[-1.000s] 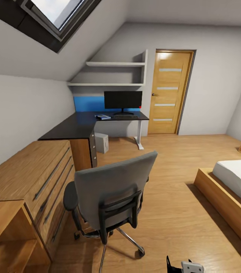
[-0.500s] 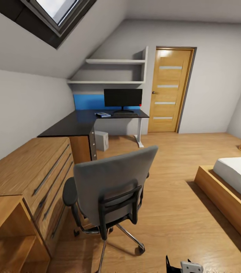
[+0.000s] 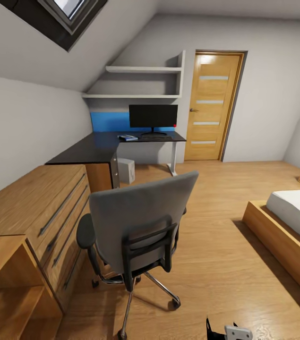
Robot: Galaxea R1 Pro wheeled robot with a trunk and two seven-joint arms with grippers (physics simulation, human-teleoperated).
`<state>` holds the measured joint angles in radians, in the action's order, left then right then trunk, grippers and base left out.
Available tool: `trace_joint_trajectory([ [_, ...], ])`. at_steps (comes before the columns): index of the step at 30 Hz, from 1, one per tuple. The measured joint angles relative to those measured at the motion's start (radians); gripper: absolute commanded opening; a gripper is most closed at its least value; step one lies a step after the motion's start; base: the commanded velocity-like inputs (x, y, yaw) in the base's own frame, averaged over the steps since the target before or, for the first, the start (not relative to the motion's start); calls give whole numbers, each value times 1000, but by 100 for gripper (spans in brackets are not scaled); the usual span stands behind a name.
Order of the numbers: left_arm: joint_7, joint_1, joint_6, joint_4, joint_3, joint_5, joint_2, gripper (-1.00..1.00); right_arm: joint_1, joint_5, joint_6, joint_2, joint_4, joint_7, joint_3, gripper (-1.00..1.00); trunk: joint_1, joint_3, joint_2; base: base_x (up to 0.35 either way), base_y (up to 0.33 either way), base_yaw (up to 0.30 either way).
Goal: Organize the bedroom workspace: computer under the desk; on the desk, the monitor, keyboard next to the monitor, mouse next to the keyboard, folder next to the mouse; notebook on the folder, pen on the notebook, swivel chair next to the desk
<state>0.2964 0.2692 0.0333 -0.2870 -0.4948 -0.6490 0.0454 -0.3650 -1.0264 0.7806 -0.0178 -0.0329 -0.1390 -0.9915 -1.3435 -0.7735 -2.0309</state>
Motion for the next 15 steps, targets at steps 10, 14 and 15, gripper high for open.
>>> trace_joint_trajectory([
  [10, -1, 0, 0, 0, -1, 2, 0, 100, 0, 0, 0, 0, 0, 0, 0, 100, -38, -38, -70, 0, 0, 0],
  [14, -2, 0, 0, 0, 0, 1, 0, 100, 0, 0, 0, 1, 0, 0, 0, 100, -54, -52, -98, 0, 0, 0],
  [15, -3, 0, 0, 1, 1, 1, -1, 100, 0, 0, 0, 1, 0, 1, -1, 100, -58, -55, -105, 0, 0, 0],
])
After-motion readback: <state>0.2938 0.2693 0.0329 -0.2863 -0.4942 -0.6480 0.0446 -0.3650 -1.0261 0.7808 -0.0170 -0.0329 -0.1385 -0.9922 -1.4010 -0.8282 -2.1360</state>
